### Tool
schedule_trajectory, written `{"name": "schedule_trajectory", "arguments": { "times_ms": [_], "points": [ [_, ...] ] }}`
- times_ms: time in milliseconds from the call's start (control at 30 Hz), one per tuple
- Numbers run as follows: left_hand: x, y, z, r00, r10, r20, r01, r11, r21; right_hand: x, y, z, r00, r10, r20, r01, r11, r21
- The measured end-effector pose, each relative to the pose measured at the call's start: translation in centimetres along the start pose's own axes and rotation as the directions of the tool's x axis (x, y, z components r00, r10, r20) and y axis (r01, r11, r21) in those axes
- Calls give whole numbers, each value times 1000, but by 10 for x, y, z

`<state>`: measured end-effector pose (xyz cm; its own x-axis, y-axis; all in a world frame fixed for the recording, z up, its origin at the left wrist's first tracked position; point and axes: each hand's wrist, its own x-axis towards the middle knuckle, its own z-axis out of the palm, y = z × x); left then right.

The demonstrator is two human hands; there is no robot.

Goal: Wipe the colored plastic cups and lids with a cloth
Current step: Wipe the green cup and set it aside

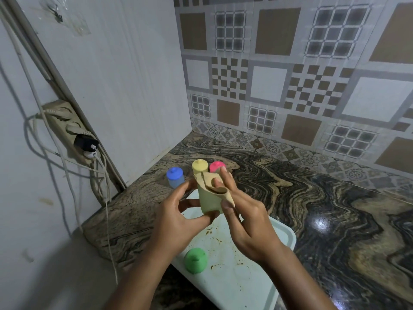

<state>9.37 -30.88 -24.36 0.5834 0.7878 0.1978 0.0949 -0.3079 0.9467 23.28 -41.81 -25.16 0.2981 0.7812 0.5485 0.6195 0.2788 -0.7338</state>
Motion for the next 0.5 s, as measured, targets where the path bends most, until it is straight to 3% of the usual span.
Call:
{"name": "schedule_trajectory", "arguments": {
  "times_ms": [300, 433, 500],
  "points": [
    [6, -6, 0, 996, -12, -84, 7, 998, -56, -40, 0, -6, 999, -48, 0, 48, 997, 60],
    [7, -3, -4, 995, 16, -103, -20, 999, -38, -58, 9, -14, 998, 49, 26, -51, 996, 77],
    [7, 1, -7, 994, 30, -102, -35, 998, -48, -65, 11, -13, 985, 171, 5, -167, 955, 245]
  ]
}}
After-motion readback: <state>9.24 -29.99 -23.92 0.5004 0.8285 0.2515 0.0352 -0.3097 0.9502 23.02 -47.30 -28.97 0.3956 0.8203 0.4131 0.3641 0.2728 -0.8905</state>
